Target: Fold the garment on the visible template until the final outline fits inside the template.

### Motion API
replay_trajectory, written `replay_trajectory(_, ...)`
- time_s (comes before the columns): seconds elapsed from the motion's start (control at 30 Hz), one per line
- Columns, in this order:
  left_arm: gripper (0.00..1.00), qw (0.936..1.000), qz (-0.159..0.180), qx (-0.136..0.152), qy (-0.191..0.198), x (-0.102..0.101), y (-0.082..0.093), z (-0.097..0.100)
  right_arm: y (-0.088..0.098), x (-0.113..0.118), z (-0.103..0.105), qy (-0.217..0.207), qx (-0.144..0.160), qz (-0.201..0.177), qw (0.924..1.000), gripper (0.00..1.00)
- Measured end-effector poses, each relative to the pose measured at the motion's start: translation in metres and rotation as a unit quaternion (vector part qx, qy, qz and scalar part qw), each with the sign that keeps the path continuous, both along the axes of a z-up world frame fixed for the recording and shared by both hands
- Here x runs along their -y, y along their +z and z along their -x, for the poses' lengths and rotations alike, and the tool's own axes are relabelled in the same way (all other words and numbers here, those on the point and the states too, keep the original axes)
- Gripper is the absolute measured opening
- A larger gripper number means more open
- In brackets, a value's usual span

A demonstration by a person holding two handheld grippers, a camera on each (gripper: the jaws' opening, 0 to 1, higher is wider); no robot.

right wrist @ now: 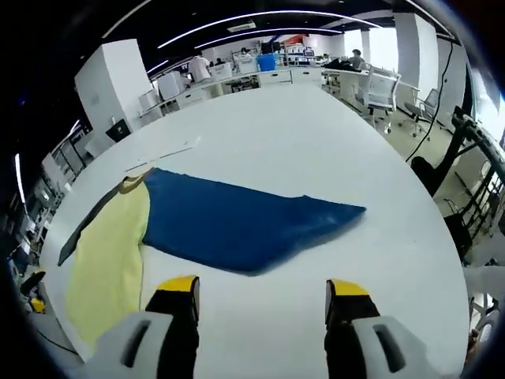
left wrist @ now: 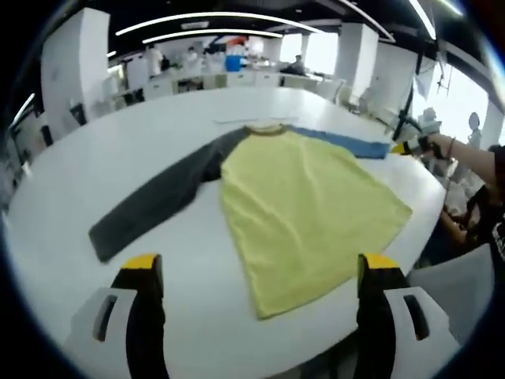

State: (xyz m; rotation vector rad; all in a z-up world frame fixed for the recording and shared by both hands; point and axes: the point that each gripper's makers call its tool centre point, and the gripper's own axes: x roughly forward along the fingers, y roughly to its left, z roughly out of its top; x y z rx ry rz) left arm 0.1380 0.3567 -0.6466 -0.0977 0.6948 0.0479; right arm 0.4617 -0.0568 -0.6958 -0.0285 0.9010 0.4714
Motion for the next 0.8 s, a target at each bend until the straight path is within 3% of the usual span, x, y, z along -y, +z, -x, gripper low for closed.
replay_trajectory(0.3,0.99,0.9999,-0.013,0.005,0.002,-0.003,0.001,-0.007,-0.01,0.002,-0.029,-0.042,-0.003,-0.022,0.9988,0.45)
replay_trajectory(0.47,0.98,0.9998,-0.019,-0.003,-0.003,-0.001,-0.001,-0.008,-0.013,0.002,-0.034,-0.057,-0.008,-0.024,0.998,0.31)
replay_trajectory(0.8,0.96,0.9996,-0.02,-0.001,-0.022,0.005,0.001,-0.008,-0.023,0.005,-0.048,-0.087,-0.008,-0.027,0.9958,0.16)
